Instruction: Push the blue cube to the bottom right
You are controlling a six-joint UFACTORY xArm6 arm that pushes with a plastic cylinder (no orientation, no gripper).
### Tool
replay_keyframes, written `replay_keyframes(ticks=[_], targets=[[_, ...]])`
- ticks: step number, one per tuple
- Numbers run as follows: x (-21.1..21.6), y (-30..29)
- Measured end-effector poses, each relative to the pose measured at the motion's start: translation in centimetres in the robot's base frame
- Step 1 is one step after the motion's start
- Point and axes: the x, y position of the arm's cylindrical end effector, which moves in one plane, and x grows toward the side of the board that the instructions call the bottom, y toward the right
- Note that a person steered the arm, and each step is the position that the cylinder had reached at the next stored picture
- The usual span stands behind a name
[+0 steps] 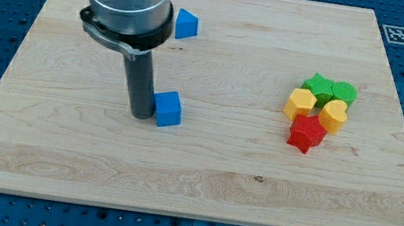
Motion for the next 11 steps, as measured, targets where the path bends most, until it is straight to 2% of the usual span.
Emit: replay_keyframes(ticks=[1, 2, 4, 7, 9, 10, 11], targets=[[-3.7, -1.1], [-4.4, -0.2], [0.4, 5.7], [3.9, 3.5], [3.9, 3.9], [3.9, 8.5], [4.1, 8.8]])
